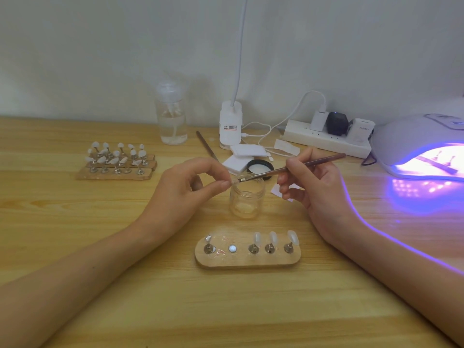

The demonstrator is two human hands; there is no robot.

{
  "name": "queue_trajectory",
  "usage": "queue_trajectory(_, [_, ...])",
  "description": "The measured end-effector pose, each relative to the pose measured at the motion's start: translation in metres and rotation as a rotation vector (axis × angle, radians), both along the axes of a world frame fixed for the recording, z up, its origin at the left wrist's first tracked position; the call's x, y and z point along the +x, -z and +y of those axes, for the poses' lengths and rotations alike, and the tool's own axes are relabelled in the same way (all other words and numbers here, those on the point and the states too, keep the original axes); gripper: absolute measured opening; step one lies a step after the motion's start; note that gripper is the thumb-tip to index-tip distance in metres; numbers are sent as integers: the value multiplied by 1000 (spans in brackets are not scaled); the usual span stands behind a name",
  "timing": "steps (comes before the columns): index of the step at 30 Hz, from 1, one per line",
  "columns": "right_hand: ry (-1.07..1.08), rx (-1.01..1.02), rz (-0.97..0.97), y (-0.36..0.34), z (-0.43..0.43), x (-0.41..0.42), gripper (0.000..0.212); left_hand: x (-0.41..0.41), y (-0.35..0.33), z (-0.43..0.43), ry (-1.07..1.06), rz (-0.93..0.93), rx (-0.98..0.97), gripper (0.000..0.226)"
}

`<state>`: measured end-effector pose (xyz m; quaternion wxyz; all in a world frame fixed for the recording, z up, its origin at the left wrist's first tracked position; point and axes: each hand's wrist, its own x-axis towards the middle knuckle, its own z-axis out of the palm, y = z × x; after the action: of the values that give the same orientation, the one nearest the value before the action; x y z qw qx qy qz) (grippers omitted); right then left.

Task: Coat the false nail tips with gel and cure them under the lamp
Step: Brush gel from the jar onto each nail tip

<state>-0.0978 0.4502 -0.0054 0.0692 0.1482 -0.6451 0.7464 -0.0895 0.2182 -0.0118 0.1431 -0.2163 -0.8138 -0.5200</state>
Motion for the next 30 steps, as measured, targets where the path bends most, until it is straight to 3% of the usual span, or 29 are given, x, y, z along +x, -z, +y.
queue_trajectory(7, [-77, -20, 19, -1, -2, 0, 16, 0, 0, 0, -6, 4, -8, 10])
queue_trajectory(30, [-49, -35, 35, -1, -2, 1, 17, 1, 0, 0, -5, -15, -14, 11])
